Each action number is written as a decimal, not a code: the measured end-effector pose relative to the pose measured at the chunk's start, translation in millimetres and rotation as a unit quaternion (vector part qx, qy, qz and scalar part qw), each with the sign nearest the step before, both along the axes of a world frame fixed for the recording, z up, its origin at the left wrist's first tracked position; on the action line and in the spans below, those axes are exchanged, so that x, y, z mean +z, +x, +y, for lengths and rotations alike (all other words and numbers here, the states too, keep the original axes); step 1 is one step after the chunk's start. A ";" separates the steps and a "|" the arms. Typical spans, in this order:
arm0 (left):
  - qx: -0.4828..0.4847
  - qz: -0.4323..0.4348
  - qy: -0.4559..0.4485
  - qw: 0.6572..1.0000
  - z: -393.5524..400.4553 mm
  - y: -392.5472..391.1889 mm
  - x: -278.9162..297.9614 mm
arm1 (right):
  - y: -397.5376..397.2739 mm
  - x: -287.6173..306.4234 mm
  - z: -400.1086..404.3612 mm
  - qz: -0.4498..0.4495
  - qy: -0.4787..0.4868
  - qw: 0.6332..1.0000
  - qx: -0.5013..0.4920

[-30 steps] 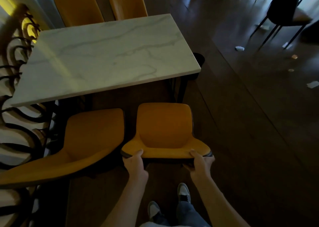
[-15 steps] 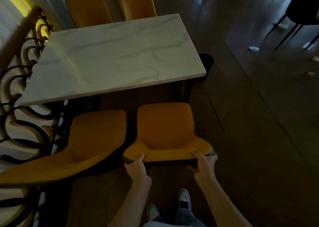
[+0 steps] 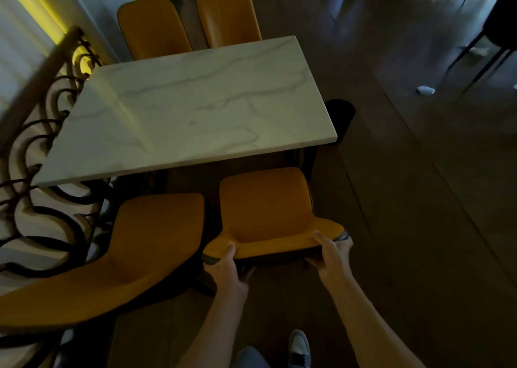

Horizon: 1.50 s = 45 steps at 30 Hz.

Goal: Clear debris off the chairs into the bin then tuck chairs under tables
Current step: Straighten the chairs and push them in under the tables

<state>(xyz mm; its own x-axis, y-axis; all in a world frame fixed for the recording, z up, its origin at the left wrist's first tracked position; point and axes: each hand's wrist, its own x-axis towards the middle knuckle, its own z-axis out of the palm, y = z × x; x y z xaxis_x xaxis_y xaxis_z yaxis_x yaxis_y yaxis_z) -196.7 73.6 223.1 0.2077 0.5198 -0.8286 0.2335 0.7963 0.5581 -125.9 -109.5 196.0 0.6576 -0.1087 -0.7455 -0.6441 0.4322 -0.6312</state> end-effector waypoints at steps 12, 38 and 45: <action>-0.022 -0.035 0.011 0.999 53.8 90.6 -5.2 | 91.4 -2.9 46.2 -0.011 -0.001 1.000 0.024; -0.034 -0.066 -0.033 0.997 117.0 264.8 -19.3 | 278.8 3.3 99.0 -0.003 -0.026 0.998 0.054; -0.035 -0.055 -0.028 0.997 126.6 273.9 -20.7 | 285.1 -0.7 106.2 -0.003 -0.034 0.998 0.059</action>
